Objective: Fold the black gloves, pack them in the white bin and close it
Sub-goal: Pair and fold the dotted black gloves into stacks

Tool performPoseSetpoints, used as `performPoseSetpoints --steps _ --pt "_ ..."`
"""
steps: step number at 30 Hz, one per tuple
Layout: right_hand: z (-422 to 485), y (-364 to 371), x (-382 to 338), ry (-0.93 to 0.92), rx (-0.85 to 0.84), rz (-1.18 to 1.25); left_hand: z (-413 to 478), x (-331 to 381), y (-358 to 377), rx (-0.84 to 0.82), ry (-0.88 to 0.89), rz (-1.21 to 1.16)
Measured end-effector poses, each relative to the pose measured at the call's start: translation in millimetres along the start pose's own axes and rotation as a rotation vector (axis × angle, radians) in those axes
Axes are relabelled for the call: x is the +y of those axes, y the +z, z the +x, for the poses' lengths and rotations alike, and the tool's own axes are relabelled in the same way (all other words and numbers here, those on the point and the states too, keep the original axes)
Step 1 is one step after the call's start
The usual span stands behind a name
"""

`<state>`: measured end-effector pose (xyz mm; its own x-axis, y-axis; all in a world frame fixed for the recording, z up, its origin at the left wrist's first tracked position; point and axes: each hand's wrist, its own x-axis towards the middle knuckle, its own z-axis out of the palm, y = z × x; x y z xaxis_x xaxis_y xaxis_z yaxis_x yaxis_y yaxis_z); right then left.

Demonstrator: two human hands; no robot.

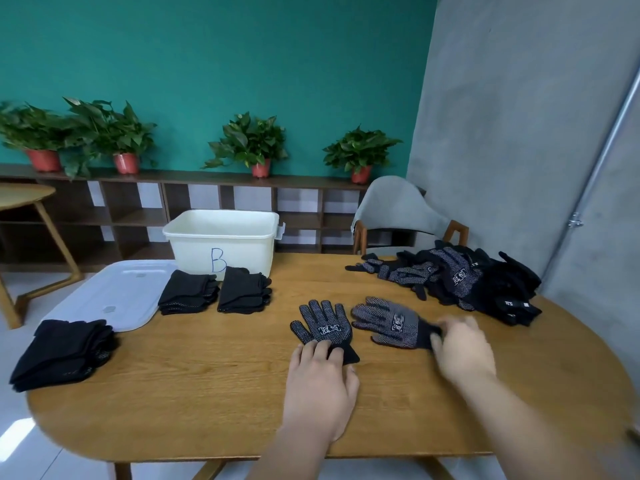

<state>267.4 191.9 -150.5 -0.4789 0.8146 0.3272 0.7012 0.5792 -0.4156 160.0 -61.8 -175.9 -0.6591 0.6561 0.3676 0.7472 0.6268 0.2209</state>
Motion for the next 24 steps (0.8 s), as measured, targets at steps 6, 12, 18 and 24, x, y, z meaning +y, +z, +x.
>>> performPoseSetpoints --steps 6,12,18,24 --pt "-38.3 27.5 9.4 -0.381 0.089 -0.096 0.0 -1.4 1.4 -0.011 0.0 0.011" --pt "-45.4 19.6 1.2 -0.469 -0.023 -0.098 -1.9 -0.2 0.3 -0.016 -0.005 0.001" --pt "-46.2 18.6 0.2 -0.49 -0.057 -0.045 -2.3 2.1 -7.7 -0.052 0.072 -0.041" --pt "-44.4 20.8 1.0 -0.454 -0.071 -0.049 -0.4 1.8 -6.6 -0.131 0.04 0.01"
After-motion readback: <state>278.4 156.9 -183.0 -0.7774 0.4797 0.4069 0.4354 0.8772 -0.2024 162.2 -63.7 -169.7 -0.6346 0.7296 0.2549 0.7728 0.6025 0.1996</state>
